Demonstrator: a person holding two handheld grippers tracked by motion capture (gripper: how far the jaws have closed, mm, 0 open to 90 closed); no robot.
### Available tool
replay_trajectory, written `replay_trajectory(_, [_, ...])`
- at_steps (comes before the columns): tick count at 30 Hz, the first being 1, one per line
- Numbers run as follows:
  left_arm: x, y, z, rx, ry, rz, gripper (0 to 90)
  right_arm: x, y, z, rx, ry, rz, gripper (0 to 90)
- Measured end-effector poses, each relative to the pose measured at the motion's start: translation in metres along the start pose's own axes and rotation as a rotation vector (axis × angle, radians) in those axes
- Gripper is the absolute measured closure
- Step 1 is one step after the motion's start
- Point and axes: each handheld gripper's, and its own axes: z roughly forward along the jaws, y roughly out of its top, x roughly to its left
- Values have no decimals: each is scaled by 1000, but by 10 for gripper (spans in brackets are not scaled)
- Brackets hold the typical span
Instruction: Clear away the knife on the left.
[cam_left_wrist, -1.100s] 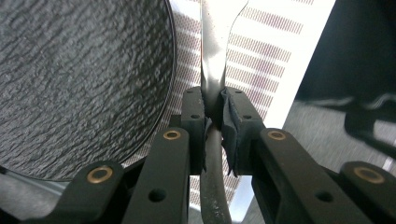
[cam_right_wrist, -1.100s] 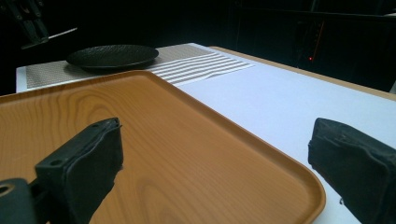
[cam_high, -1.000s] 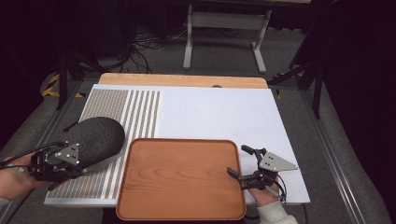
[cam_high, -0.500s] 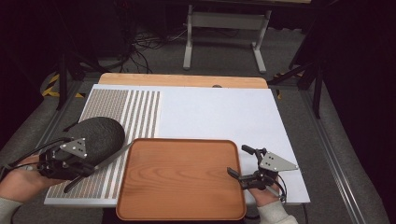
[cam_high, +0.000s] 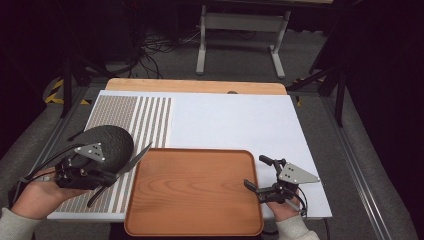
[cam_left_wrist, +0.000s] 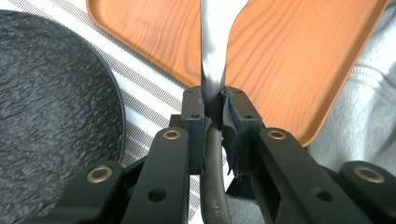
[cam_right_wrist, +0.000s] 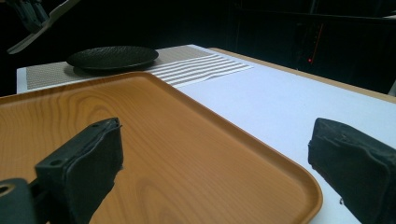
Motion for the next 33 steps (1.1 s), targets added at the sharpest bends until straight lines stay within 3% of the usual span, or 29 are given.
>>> replay_trajectory(5, [-4,4,5,-18,-15,-26,799,0,0,0,0,0,0,38])
replay_trajectory(11, [-15,10,17,-35,-10,-20,799,0,0,0,0,2,0,38])
replay_trajectory(19, [-26,21,34,-71,-62,-28,799,0,0,-1,-4,2,1,38])
replay_trajectory(33, [-34,29,54,-113,-109,-34,798,0,0,0,-3,4,0,38])
